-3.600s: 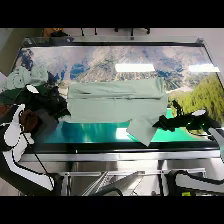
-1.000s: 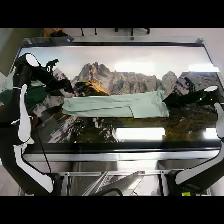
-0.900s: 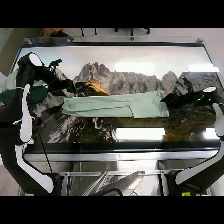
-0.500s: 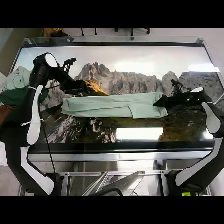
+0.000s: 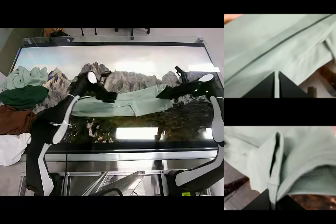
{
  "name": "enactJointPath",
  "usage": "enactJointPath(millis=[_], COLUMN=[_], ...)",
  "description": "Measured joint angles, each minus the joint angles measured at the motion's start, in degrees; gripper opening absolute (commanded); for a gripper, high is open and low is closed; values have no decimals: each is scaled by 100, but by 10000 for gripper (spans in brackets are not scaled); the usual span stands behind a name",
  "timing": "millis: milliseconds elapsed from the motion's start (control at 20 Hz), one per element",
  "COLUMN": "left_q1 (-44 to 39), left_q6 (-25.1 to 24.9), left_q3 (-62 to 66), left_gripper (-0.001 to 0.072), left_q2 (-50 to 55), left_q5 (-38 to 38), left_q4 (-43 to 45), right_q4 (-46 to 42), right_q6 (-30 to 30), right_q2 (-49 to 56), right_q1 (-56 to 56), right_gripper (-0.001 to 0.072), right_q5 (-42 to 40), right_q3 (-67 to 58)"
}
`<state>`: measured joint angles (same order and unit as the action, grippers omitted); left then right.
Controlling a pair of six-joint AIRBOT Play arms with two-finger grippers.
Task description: Fold the shirts.
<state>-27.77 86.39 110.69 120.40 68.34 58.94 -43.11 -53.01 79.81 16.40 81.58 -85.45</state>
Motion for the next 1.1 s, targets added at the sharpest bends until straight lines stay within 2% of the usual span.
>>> enactJointPath(millis=[250,450,600,750,900,1100], left_q1=[-824,-1143,-1023,-417,533,1919], left_q6=[66,190,-181,-776,-1110,-1429], left_q3=[323,686,686,588,549,533], left_gripper=[15,15,14,14,14,14], left_q2=[675,1005,828,197,-723,-1958], left_q5=[-1119,-1582,-1674,-1073,-175,807], left_q4=[-708,-1351,-2500,-3373,-3790,-4284], right_q4=[-170,-251,-304,-291,-96,20], right_q6=[-358,-505,-603,-743,-898,-1228], right_q2=[-723,-1058,-1104,-1115,-1121,-964], right_q1=[129,162,166,109,-221,-1353], right_gripper=[18,19,18,19,19,21], right_q5=[883,1296,1403,1423,1362,509], right_q3=[-590,-970,-1071,-1108,-1119,-1119])
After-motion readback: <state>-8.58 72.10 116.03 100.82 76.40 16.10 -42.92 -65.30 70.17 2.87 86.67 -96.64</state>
